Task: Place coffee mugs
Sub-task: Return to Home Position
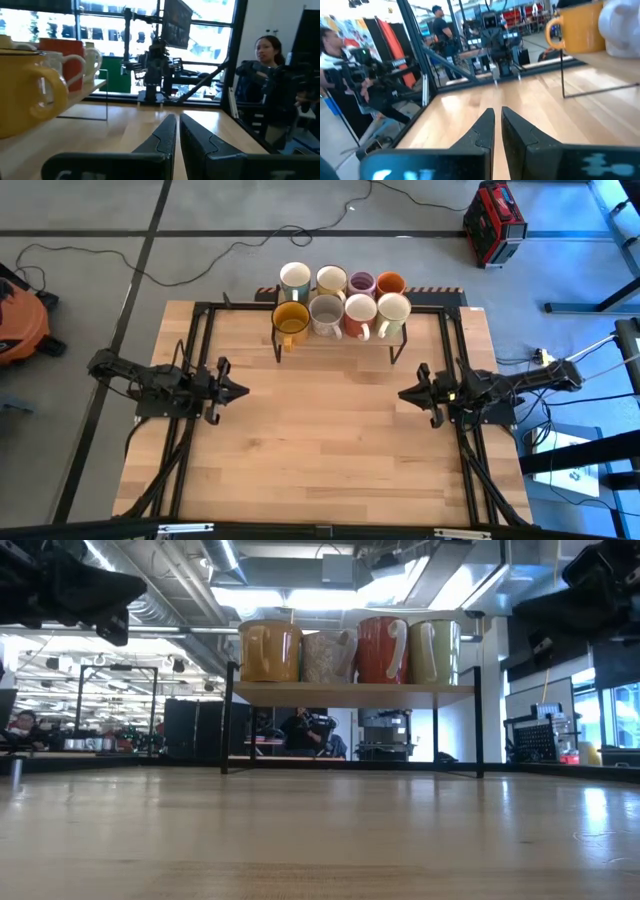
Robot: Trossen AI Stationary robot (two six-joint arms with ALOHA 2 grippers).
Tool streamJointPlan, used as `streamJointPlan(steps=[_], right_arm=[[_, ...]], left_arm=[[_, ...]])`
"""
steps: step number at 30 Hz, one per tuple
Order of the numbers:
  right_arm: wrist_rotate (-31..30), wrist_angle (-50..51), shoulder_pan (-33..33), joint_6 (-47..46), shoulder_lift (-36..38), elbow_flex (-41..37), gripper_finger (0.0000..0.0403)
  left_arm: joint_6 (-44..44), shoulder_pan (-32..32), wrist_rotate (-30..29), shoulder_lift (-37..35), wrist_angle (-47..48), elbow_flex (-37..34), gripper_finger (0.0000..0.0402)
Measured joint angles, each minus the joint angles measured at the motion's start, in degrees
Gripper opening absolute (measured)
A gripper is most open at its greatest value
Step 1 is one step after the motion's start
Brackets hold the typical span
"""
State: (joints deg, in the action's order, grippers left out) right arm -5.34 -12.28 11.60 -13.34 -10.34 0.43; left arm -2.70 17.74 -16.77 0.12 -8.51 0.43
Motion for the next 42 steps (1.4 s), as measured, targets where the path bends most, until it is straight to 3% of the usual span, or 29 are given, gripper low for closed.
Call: streamJointPlan(steps=[8, 12, 42], right_arm=[[-1.6, 9.7, 0.0, -0.5, 7.7, 0.0, 0.0024], [-2.6, 9.8, 0.0, 1.7, 10.3, 0.0, 0.0024], [-1.2, 10.2, 0.0, -0.3, 9.7, 0.0, 0.0024]], left_arm=[[-0.6, 0.0, -2.1, 0.0, 0.1, 0.0, 0.0018], [-0.6, 0.0, -2.1, 0.0, 0.1, 0.0, 0.0018], [-0.7, 0.0, -2.1, 0.1, 0.1, 0.0, 0.0018]])
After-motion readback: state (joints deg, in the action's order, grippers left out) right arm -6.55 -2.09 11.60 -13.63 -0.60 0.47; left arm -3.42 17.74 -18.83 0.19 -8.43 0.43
